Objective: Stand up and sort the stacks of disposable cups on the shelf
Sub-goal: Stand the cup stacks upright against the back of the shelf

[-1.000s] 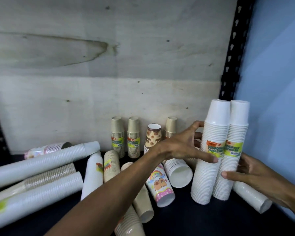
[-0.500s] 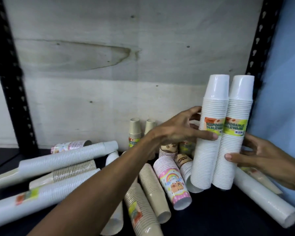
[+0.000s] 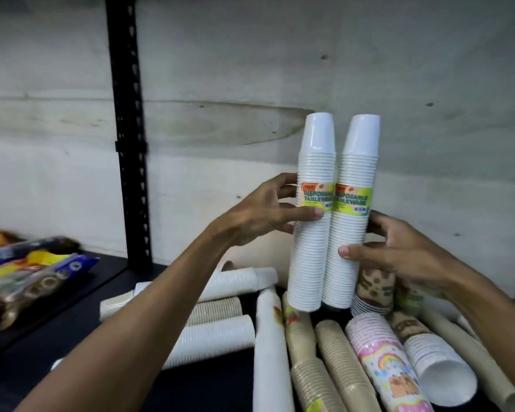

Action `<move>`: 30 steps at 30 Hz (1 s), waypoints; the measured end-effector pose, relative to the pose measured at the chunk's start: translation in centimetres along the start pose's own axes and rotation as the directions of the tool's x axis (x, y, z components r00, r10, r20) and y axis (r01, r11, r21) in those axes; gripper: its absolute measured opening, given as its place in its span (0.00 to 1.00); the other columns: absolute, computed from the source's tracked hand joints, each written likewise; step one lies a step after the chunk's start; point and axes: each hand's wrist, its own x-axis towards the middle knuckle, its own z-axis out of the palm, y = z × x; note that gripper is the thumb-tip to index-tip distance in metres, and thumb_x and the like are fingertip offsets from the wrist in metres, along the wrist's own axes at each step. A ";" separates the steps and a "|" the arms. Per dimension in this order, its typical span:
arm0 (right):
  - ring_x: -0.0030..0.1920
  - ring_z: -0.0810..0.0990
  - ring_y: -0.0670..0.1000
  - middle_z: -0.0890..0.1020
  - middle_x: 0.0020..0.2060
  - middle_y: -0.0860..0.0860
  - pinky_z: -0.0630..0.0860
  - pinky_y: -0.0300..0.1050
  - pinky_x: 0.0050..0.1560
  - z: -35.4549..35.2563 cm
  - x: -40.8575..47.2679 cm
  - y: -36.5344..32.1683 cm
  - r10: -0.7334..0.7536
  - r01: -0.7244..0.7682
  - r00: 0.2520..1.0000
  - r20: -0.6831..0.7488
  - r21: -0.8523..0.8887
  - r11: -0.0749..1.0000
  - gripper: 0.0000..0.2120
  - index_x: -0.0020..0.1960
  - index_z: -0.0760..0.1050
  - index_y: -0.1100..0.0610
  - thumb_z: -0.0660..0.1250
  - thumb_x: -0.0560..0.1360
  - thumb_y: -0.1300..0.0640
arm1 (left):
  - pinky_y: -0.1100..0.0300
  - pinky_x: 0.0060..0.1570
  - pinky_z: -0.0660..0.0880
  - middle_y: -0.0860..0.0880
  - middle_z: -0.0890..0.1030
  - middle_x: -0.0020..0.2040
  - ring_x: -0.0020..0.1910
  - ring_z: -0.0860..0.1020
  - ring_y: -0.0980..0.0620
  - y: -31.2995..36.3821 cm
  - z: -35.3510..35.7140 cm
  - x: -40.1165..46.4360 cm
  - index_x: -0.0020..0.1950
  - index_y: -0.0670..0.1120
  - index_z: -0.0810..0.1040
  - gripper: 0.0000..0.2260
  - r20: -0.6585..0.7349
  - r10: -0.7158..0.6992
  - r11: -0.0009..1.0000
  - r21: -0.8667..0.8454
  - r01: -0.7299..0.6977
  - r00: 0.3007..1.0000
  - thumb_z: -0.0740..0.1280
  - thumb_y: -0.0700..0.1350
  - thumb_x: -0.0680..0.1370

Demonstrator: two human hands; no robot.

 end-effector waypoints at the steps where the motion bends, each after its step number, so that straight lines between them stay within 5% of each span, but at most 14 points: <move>1: 0.56 0.85 0.53 0.83 0.59 0.50 0.82 0.52 0.56 0.7 1.0 0.0 -0.010 0.010 1.000 0.018 -0.001 1.000 0.25 0.65 0.75 0.56 0.75 0.69 0.65 | 0.50 0.51 0.82 0.46 0.79 0.62 0.59 0.81 0.50 -0.1 -1.1 -0.3 0.69 0.46 0.70 0.27 -0.024 -0.005 1.000 0.018 0.005 1.000 0.75 0.39 0.73; 13: 0.50 0.86 0.48 0.81 0.57 0.49 0.83 0.43 0.45 12.2 13.7 0.0 -0.038 0.034 0.981 0.188 0.029 0.999 0.23 0.61 0.76 0.51 0.78 0.69 0.60 | 0.44 0.59 0.78 0.45 0.80 0.63 0.61 0.80 0.45 -2.0 -14.9 -6.2 0.69 0.46 0.71 0.24 -0.326 -0.072 0.985 0.126 0.119 0.943 0.73 0.38 0.74; 21: 0.53 0.84 0.47 0.82 0.57 0.46 0.81 0.49 0.56 21.5 20.3 1.2 -0.070 0.077 0.943 0.326 -0.011 0.997 0.28 0.65 0.74 0.51 0.79 0.68 0.56 | 0.44 0.61 0.77 0.51 0.80 0.62 0.59 0.81 0.50 -4.6 -22.1 -11.0 0.70 0.48 0.69 0.26 -0.497 -0.127 0.948 0.194 0.253 0.858 0.73 0.40 0.75; 30: 0.53 0.84 0.47 0.83 0.56 0.48 0.80 0.48 0.58 28.8 23.7 3.9 -0.088 0.111 0.904 0.418 -0.029 0.993 0.27 0.64 0.75 0.55 0.79 0.68 0.60 | 0.50 0.59 0.78 0.51 0.79 0.63 0.57 0.82 0.52 -8.7 -25.3 -13.0 0.71 0.48 0.67 0.28 -0.594 -0.208 0.920 0.151 0.361 0.777 0.73 0.37 0.74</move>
